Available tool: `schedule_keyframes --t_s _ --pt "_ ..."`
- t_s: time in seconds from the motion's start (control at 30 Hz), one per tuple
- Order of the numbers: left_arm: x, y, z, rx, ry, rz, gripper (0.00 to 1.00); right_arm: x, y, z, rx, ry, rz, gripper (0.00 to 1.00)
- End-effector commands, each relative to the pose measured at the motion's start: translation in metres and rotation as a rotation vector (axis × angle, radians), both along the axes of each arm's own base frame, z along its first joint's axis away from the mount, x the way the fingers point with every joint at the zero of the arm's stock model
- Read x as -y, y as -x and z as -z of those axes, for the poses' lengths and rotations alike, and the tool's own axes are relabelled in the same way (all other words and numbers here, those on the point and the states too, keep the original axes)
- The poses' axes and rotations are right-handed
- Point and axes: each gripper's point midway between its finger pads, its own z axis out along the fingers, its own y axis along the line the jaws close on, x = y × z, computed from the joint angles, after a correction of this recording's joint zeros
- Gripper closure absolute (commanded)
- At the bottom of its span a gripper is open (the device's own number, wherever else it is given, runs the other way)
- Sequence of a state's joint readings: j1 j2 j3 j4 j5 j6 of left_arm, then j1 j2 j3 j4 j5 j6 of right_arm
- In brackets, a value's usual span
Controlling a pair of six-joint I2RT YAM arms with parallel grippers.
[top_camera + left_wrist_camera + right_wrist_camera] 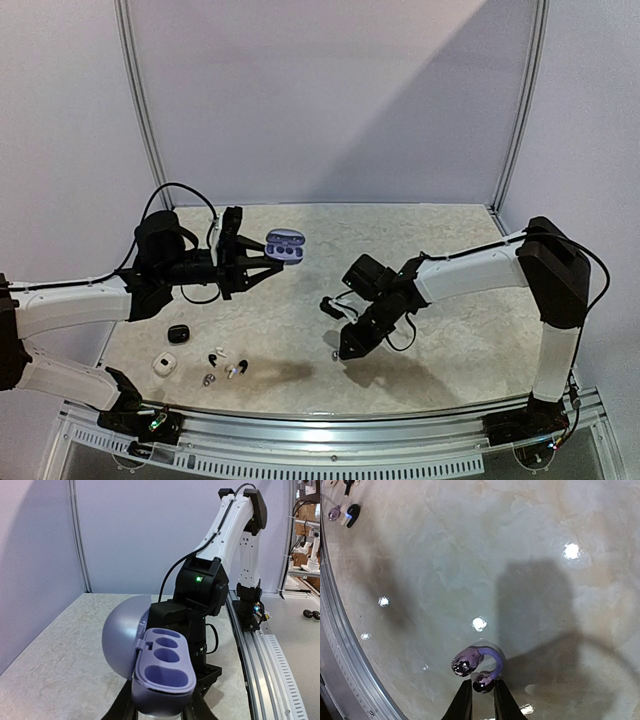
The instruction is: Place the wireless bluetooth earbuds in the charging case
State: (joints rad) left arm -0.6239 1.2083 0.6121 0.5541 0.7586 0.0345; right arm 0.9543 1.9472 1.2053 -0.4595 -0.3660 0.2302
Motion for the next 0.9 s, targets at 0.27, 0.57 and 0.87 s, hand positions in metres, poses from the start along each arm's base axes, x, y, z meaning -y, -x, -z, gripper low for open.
schedule_keyframes --t_s 0.27,0.57,0.87 --pt "0.003 0.006 0.001 0.009 -0.012 0.019 1.0 -0.008 0.005 -0.001 -0.01 -0.003 -0.008 0.8" --pt "0.003 0.007 0.0 0.013 -0.012 0.024 1.0 -0.008 -0.017 -0.039 0.134 -0.016 -0.09 0.67" --pt "0.002 0.009 0.0 0.021 -0.022 0.024 1.0 -0.018 -0.009 -0.03 0.214 -0.084 -0.431 0.46"
